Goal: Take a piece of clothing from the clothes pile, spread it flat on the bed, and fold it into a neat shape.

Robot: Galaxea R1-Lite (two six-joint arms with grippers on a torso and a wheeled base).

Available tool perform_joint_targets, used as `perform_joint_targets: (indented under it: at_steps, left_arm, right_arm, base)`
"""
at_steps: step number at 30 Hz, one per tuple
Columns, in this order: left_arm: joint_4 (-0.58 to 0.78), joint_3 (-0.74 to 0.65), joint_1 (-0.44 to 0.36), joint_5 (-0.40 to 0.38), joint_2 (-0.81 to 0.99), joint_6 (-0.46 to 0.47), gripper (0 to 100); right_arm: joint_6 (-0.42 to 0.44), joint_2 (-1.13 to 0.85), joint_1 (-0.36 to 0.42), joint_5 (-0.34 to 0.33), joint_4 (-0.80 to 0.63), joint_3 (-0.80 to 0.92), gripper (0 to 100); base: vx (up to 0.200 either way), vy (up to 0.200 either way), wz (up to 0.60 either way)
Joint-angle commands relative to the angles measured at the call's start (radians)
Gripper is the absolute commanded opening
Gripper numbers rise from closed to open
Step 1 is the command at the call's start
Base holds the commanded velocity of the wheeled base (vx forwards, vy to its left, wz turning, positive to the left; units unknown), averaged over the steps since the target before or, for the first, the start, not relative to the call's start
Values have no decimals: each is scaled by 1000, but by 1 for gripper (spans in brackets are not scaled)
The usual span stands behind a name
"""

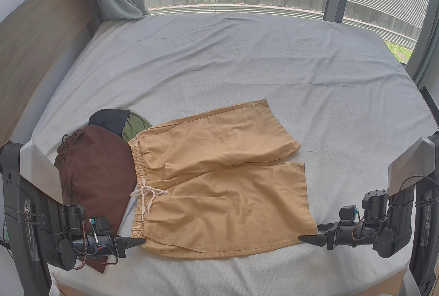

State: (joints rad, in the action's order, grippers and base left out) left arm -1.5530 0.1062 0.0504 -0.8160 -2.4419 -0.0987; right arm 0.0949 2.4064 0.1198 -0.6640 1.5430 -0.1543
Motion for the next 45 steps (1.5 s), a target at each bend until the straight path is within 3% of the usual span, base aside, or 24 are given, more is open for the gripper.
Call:
perform_joint_targets:
  at_steps: [1, 4, 5, 21, 28, 35, 45]
  left_arm:
    - [-1, 0, 0, 0, 0, 1, 0]
    - [-1, 0, 0, 0, -2, 1, 0]
    - [-1, 0, 0, 0, -2, 1, 0]
    - [-1, -14, 3, 0, 6, 2, 0]
    - [-1, -92, 5, -29, 24, 60, 0]
    - [4, -105, 39, -46, 18, 102, 0]
    - [4, -105, 52, -94, 11, 137, 0]
  right_arm:
    - [0, 10, 8, 0, 0, -8, 100]
    - [0, 11, 14, 0, 0, -8, 100]
    - [0, 11, 15, 0, 0, -8, 0]
    - [-26, 14, 0, 7, 0, 9, 0]
    - [-44, 2, -2, 9, 0, 53, 0]
    - [-146, 4, -19, -2, -1, 94, 0]
    - [-165, 2, -23, -8, 0, 102, 0]
  base:
    - [0, 0, 0]
    - [0, 0, 0]
    - [0, 0, 0]
    - [0, 0, 0]
    - [0, 0, 0]
    - [0, 0, 0]
    - [0, 0, 0]
